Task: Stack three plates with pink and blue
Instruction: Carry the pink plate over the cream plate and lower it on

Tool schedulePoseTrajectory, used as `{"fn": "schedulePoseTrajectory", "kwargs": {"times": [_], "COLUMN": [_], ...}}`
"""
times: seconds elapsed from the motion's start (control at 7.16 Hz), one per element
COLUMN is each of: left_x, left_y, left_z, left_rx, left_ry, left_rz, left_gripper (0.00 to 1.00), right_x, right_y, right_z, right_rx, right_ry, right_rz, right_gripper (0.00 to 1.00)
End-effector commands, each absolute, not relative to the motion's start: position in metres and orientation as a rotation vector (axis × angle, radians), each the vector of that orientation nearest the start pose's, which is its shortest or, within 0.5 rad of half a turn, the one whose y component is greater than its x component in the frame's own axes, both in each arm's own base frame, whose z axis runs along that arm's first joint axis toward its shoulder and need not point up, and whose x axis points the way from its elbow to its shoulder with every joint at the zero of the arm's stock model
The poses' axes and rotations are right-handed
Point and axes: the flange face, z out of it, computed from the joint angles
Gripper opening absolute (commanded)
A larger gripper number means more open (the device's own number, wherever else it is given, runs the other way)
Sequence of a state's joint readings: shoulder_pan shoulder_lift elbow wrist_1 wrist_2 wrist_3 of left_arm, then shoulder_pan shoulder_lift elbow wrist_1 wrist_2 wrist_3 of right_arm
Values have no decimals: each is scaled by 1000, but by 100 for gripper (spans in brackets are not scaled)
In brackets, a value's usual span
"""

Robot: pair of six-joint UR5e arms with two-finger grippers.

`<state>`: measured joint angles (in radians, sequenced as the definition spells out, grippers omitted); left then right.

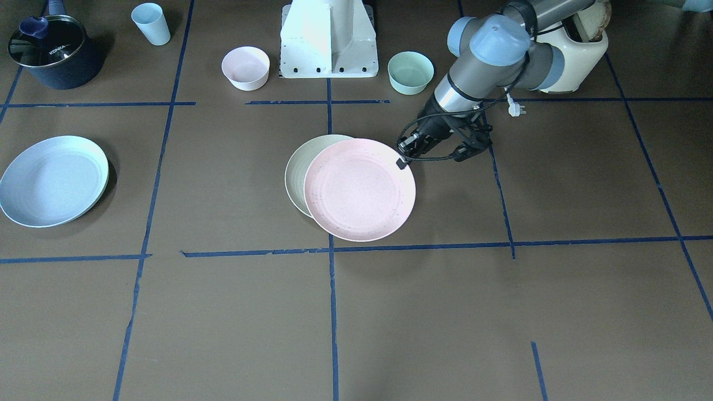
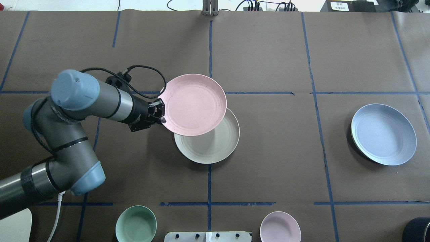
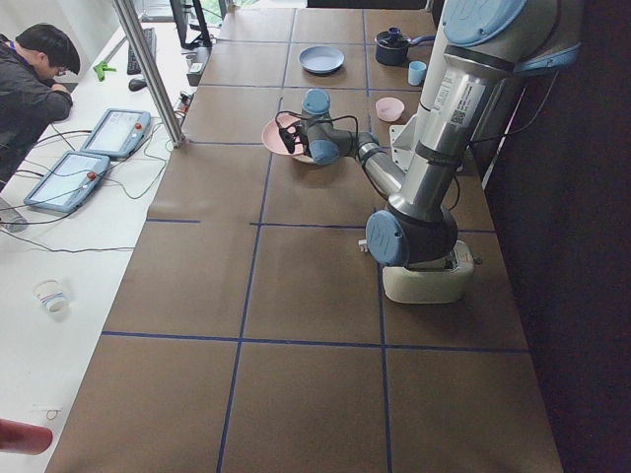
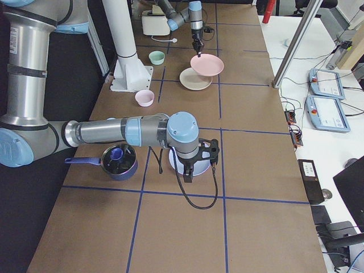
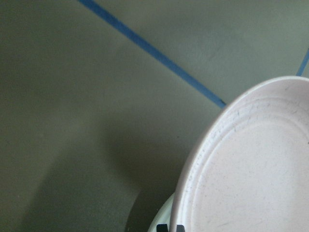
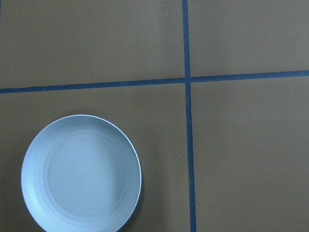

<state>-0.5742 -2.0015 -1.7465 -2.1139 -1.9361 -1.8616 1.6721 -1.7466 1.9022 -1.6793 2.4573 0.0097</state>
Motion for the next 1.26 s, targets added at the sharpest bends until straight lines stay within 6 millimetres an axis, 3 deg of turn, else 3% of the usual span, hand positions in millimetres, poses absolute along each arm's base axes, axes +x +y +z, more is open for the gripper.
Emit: {"fn": "schedulePoseTrajectory", "kwargs": {"times": [0.0,0.14,0.28,0.42,0.7,0.84,1.12], "left_x": [504,512,511,511,504,487,421], "left_y": [-389,-380,-379,-379,-381,-392,-391], "left_z": [260,261,266,272,264,262,230], "left_rx": [-203,-215,-211,-207,-188,-152,-50], "left_ry": [1192,1187,1180,1172,1190,1159,972], "left_rz": [-552,-538,-530,-528,-515,-490,-305], "left_gripper": [0,0,8,99,100,100,100], "right_x": [98,98,98,98,98,98,71], "right_y": [-408,-408,-408,-408,-408,-408,-413], "right_z": [579,580,581,581,581,579,584], "right_rx": [82,81,79,79,79,82,47], "right_ry": [-885,-886,-884,-883,-883,-885,-878], "right_rz": [83,84,85,85,85,83,24], "right_gripper": [100,100,100,100,100,100,100]}}
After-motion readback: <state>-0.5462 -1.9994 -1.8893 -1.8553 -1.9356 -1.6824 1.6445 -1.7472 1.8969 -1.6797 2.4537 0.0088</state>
